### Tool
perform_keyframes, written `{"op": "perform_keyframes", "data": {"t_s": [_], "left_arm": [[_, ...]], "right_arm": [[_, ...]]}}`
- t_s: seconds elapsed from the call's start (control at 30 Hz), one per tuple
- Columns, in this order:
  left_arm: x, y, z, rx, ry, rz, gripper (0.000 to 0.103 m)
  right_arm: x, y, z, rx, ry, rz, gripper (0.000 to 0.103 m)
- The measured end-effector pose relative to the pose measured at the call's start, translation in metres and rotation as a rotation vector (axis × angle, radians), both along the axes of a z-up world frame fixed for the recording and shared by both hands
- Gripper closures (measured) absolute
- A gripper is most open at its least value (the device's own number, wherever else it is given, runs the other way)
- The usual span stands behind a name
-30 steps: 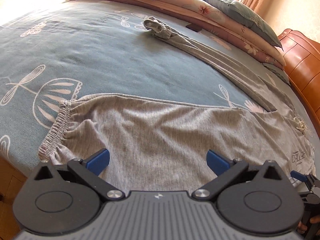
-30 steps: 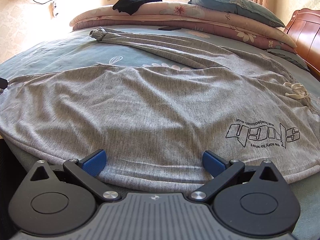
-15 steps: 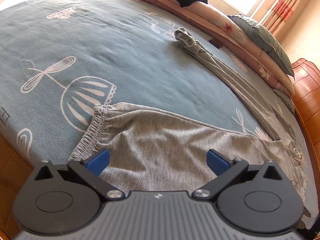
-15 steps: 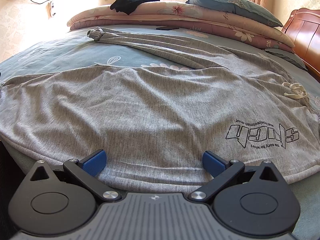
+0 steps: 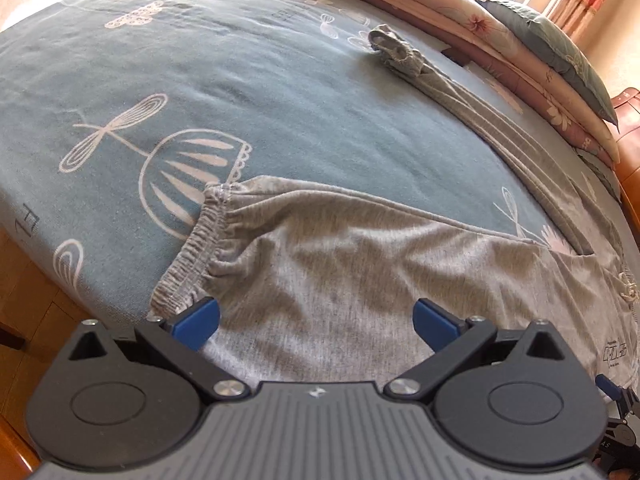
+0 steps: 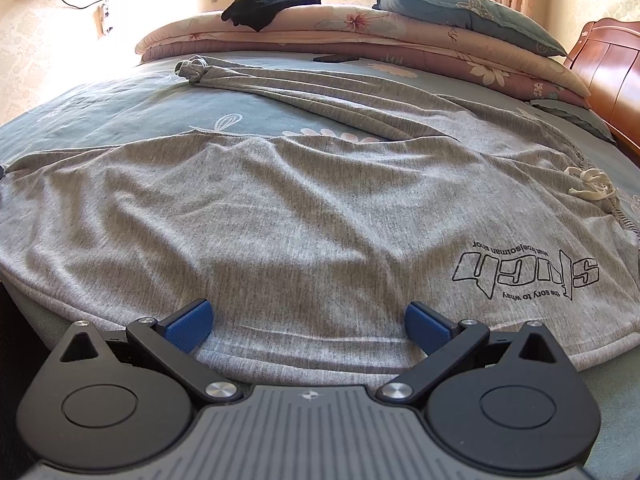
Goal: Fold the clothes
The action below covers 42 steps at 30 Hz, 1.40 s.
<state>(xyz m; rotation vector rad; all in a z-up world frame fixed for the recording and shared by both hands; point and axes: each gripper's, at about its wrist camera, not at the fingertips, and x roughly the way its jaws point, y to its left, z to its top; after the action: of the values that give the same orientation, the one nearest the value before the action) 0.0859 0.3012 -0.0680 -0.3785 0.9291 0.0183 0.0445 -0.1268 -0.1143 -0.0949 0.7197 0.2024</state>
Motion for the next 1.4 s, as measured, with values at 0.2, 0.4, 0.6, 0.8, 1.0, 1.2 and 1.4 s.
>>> {"op": "perform_keyframes", "data": {"t_s": [0.2,0.4,0.6,0.8,1.0,1.2,1.4], "left_arm": [[0.02,-0.03,0.002,-0.004,-0.032,-0.09,0.001],[0.026,-0.023,-0.023,-0.003,0.037,-0.018,0.001],[0.013,-0.024,-0.003,0.049,-0.058,0.004,0.001],[0.014,-0.041,0.028,0.058,-0.214,-0.063,0.001],[0.055,-0.049,0.062,0.057,-0.29,-0.088,0.003],[0.138,-0.044,0.108,-0.024,-0.337,-0.095,0.018],[0.259,-0.025,0.094,-0.15,-0.264,0.012,0.032]], "right_arm": [[-0.001,-0.001,0.0,0.0,0.001,0.002,0.0],[0.0,-0.001,0.001,0.0,0.001,0.001,0.0],[0.0,0.0,0.0,0.0,0.0,0.001,0.0],[0.001,-0.001,0.001,0.002,0.003,0.005,0.0],[0.009,-0.011,0.019,0.056,0.078,0.057,0.0],[0.033,-0.034,0.071,0.147,-0.023,0.027,0.0],[0.078,-0.04,0.094,0.172,-0.077,-0.002,0.0]]}}
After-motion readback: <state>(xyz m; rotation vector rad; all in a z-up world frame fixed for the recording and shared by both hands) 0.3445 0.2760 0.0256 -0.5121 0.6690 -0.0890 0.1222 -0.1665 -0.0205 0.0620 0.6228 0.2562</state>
